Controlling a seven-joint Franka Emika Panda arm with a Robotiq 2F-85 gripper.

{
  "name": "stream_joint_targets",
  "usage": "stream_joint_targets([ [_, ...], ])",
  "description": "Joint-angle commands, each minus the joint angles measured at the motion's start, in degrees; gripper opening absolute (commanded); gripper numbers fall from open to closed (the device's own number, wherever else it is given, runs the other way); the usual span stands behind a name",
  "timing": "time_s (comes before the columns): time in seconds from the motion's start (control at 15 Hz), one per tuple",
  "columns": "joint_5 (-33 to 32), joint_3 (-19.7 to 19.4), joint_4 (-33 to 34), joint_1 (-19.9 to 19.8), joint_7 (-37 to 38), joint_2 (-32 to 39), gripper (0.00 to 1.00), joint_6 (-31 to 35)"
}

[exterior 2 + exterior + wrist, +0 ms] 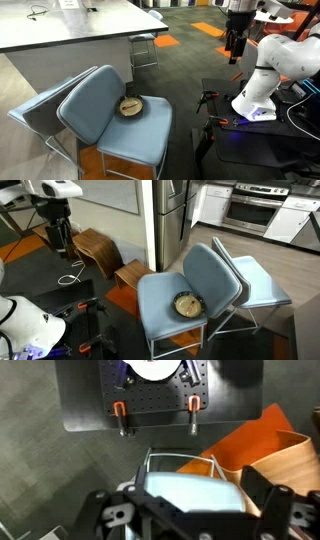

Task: Pick up the pen from the bowl and put it on the sitting base of the chair.

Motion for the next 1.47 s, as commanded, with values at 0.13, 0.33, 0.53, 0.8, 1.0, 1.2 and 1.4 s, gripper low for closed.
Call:
stream_joint_targets([
  [0.13,0.04,0.09,0.09,-0.15,-0.1,0.02,1.0,-0.1],
  [0.33,0.04,0.09,0.09,-0.15,-0.1,0.02,1.0,-0.1],
  [0.53,0.04,0.09,0.09,-0.15,-0.1,0.02,1.0,-0.1],
  [0.8,-0.36,-0.02,0.92,-0.37,-0.45,1.31,1.0,0.42],
  [1.0,-2.0,-0.53,3.58,-1.04,-1.63,5.84,1.0,3.5],
  [1.2,-3.85,-1.62,7.79,-1.63,-3.62,13.43,1.0,7.86],
  [1.4,-5.89,-2.96,13.16,-2.08,-6.05,23.68,1.0,13.51],
])
